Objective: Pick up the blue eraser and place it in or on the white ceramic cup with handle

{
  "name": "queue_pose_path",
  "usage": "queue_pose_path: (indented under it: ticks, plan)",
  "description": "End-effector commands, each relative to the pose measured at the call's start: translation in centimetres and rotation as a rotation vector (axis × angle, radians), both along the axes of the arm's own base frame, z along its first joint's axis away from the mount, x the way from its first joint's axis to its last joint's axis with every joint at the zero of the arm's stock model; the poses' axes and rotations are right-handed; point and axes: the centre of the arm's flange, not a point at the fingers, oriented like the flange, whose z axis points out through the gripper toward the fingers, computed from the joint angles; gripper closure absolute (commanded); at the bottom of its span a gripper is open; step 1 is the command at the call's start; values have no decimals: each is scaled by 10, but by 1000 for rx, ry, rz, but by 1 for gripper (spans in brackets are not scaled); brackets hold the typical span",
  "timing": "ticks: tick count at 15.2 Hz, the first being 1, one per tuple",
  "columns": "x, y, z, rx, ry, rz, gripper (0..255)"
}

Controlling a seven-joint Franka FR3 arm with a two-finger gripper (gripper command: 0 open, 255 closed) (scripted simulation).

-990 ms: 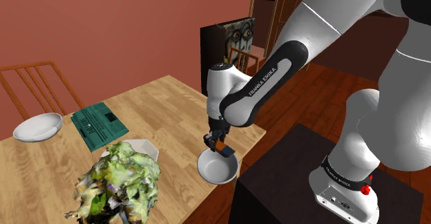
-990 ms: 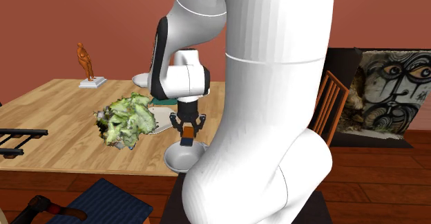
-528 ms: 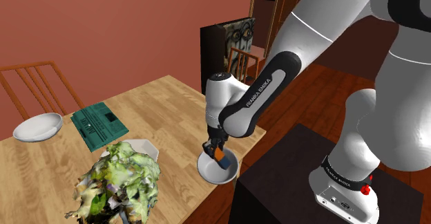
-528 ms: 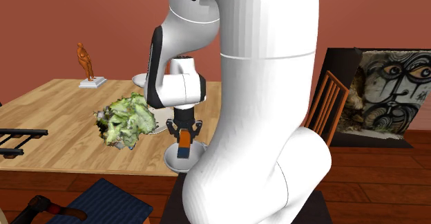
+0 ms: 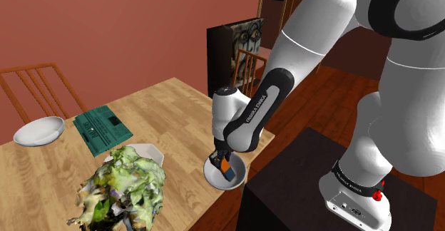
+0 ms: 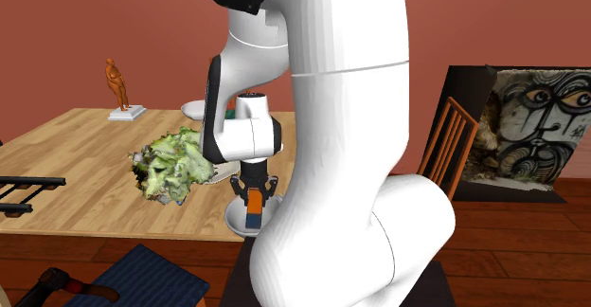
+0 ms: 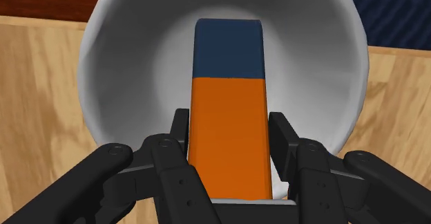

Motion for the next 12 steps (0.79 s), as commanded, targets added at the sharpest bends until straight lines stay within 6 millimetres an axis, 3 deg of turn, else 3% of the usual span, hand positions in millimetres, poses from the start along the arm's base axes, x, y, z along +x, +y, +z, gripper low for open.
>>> queue_pose_path:
  ticks: [1, 8, 9, 12]
  plan:
    - [-1, 0, -7, 0, -1, 0, 255]
    - [-1, 1, -7, 0, -1, 0, 255]
    - [-1, 1, -7, 0, -1, 0, 0]
    - [-1, 1, -7, 0, -1, 0, 0]
